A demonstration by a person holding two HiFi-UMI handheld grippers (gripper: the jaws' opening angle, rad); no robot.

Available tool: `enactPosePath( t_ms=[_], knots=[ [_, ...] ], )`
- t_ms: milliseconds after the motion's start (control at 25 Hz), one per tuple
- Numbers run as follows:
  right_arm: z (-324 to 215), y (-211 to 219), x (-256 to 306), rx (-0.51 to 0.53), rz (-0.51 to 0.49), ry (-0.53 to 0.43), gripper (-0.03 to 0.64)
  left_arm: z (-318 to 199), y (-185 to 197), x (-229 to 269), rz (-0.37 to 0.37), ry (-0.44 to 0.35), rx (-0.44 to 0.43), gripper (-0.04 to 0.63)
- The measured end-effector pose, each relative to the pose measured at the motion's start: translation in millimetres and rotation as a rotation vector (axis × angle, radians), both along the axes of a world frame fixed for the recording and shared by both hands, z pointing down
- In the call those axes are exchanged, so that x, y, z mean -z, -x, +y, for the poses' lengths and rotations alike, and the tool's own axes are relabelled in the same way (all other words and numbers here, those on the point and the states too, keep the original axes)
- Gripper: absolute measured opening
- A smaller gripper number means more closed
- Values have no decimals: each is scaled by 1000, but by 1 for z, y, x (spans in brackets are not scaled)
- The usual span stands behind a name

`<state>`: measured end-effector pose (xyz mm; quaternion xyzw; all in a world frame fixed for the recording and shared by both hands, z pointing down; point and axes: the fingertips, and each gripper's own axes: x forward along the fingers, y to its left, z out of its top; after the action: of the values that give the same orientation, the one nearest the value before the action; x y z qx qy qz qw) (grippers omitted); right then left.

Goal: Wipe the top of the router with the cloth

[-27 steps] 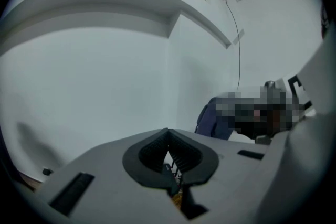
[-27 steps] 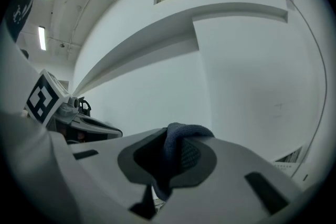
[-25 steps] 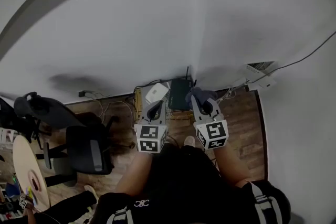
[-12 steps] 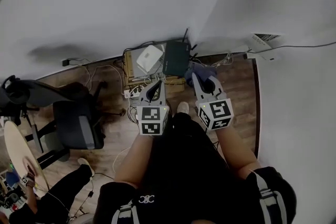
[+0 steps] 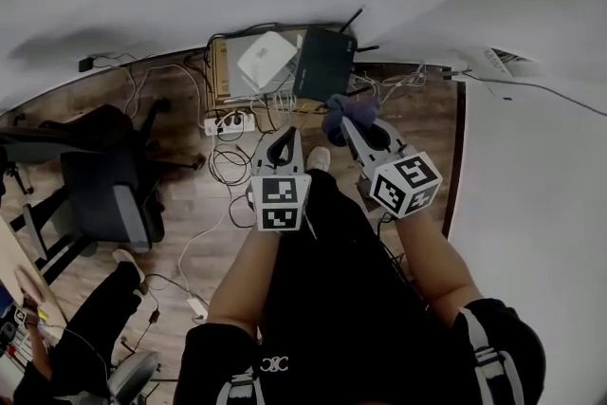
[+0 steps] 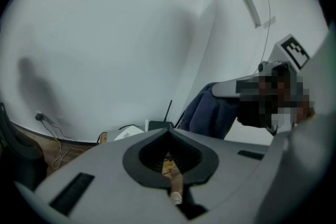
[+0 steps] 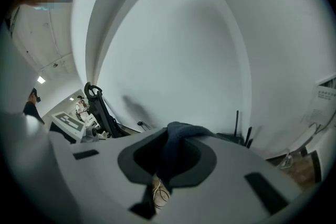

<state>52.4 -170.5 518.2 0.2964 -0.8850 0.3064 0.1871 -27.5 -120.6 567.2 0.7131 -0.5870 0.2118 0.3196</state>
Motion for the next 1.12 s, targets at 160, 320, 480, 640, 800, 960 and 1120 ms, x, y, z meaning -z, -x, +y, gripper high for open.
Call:
enactPosePath(
  t_ms=[160, 320, 480, 640, 800, 960, 1120],
  knots=[
    [-3, 24, -21, 104, 3, 14, 14, -8, 22, -41, 16, 23, 20, -3],
    [-12, 42, -34, 292, 28, 17, 14, -27, 42, -76, 22, 13, 39, -3],
    [-19, 56, -57, 422, 40, 99, 14, -32, 57, -114, 38, 15, 53, -3],
    [-30, 67, -100, 536, 113, 176, 14, -34, 63, -155, 59, 33, 51, -3],
    [-33, 78, -140, 678, 211, 198, 14, -27, 65, -188, 92, 66, 57, -3],
    [-32, 88, -186, 842, 317, 225, 14, -16, 64, -215, 106, 105, 36, -3],
    [-27, 95, -227, 967, 380, 285, 14, -6, 62, -230, 122, 141, 24, -3]
  ],
)
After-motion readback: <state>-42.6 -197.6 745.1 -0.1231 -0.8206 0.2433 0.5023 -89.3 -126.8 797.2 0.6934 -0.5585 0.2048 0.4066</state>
